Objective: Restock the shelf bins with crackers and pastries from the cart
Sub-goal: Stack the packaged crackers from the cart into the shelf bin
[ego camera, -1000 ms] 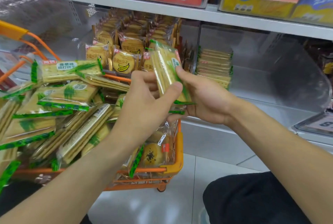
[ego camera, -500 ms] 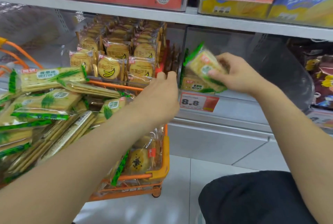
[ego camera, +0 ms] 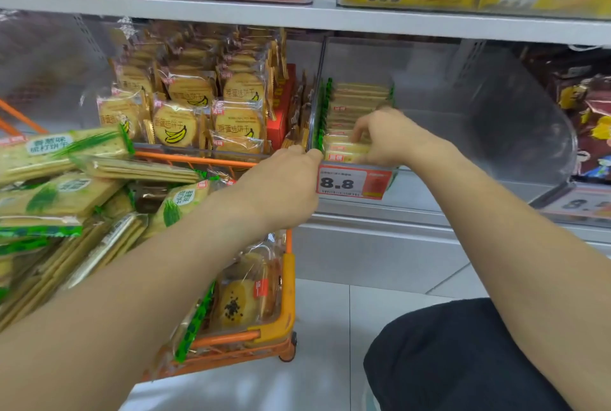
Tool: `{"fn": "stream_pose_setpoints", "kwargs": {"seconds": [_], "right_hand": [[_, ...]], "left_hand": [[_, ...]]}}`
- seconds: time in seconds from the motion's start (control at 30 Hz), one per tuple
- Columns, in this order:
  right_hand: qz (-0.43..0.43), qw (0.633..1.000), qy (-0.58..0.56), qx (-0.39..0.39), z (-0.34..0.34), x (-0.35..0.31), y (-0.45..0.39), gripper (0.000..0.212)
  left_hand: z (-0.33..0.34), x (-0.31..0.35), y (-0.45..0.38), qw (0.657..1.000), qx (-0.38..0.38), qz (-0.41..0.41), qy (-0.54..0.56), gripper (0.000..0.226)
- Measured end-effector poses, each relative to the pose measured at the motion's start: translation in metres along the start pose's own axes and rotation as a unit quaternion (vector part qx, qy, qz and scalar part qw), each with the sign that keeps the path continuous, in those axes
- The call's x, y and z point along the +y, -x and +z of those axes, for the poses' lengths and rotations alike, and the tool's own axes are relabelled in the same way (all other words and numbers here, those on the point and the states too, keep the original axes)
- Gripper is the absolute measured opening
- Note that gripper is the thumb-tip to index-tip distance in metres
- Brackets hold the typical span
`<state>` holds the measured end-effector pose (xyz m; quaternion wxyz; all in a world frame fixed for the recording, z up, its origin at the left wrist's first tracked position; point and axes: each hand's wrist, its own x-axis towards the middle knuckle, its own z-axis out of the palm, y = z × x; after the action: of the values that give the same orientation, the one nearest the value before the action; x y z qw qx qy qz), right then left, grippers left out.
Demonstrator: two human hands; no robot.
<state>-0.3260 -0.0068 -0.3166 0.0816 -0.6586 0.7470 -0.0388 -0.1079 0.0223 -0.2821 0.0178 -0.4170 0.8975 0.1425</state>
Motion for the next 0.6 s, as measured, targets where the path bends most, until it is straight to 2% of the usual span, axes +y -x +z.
{"fn": "stream_pose_setpoints", "kwargs": {"seconds": [0.1,0.23,0.33,0.4,0.5,0.6], "right_hand": [[0.055,0.998,0.000,0.024,0.000,0.002,0.000,0.060],[0.053,0.998,-0.015,0.006,0.002,0.005,-0.001,0.051],[0.046,0.998,-0.029,0.025,-0.003,0.002,0.006,0.045],[0.051,0.995,-0.055,0.070,-0.013,-0.003,0.014,0.042],[0.023,0.979,-0.126,0.158,-0.028,-0.028,0.025,0.029],[-0.041,0.926,-0.263,0.269,-0.025,-0.084,0.043,0.027]], "left_hand": [[-0.001,0.000,0.001,1.000,0.000,-0.001,0.002,0.046],[0.000,-0.002,0.003,1.000,-0.001,0.009,0.002,0.048],[-0.002,-0.004,0.007,1.000,0.003,0.026,-0.012,0.049],[-0.007,-0.006,0.014,0.999,0.019,0.039,-0.015,0.046],[-0.018,-0.014,0.033,0.994,0.099,0.040,-0.003,0.036],[-0.033,-0.027,0.059,0.982,0.188,0.027,0.026,0.026]]}}
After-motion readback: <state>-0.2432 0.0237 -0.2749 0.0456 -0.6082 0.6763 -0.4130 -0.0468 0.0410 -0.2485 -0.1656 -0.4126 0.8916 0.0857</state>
